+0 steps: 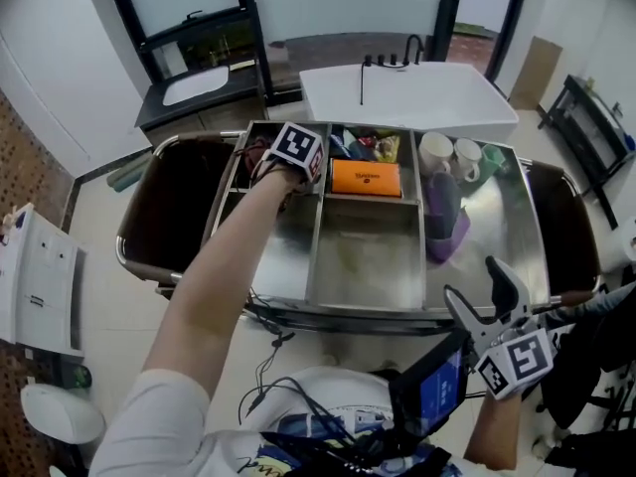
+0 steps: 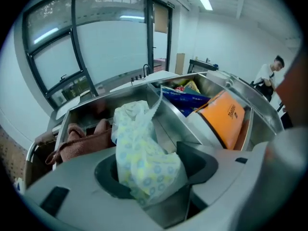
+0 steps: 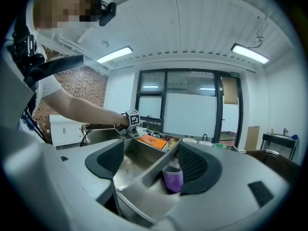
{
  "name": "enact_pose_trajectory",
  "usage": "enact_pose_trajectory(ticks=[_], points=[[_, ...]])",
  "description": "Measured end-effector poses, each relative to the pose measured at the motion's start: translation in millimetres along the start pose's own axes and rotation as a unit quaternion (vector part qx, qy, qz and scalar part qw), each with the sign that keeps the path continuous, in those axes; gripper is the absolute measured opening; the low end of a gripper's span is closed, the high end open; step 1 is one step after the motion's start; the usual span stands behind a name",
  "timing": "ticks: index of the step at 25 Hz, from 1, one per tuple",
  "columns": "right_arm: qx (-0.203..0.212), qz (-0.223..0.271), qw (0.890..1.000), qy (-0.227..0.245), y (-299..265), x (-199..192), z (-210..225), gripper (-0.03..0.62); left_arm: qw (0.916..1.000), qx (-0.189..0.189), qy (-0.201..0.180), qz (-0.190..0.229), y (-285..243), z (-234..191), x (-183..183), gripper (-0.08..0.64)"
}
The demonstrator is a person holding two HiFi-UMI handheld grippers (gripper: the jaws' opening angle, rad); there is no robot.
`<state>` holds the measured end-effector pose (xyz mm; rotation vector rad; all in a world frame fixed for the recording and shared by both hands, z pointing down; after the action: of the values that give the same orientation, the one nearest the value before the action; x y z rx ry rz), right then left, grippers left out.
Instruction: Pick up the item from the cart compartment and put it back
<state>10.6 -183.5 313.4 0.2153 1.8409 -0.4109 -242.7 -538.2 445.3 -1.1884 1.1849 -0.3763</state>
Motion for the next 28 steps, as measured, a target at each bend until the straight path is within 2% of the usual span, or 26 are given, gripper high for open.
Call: enact_pose_trajectory(ticks=[4,6,12,15,17,20,24,27,28], points=[[-0.009,-0.009,1.000,-0.002,2,-3,-8,0.376,0.9995,-0.020,-0.001,0.026,12,0,-1,0.266],[-0.012,-0.011,1.000,-0.003,3,-2,-11,0.376,0.9981,-0.041,0.006,0.046,22,-1,-3,0.298],[0.004,-0.013,1.000,0.004,0,5,-30,0.376,0.9841,-0.130,0.020,0.119,58,10,2,0.390],[0.005,-0.014,1.000,0.009,6,7,-34,0.376,0.9783,-0.125,0.006,0.165,87,12,1,0.390],[0.003,-0.015,1.000,0.006,13,4,-34,0.376,0.9712,-0.125,-0.013,0.202,115,19,-5,0.390],[0.006,-0.014,1.000,-0.005,26,-1,-34,0.376,0.9510,-0.143,-0.033,0.272,165,42,-24,0.390],[0.018,0.001,1.000,-0.007,55,-6,-30,0.376,0.9132,-0.124,-0.054,0.384,233,85,-78,0.367],[0.031,0.014,0.999,-0.004,85,-10,-26,0.376,0.8853,-0.101,-0.077,0.447,272,133,-133,0.263],[0.038,0.018,0.999,-0.004,96,-11,-25,0.376,0.8771,-0.091,-0.083,0.464,282,150,-151,0.253]])
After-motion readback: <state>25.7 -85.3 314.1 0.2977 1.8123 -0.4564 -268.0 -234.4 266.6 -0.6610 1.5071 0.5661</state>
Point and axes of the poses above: the fingertips, and each gripper's own axes: y backward along the fingers, z to its right, x out of its top, the point moved 5 cm from there along y, backward along the fingers, and after that the axes turned 10 degrees about y, right-handed, at the moved point
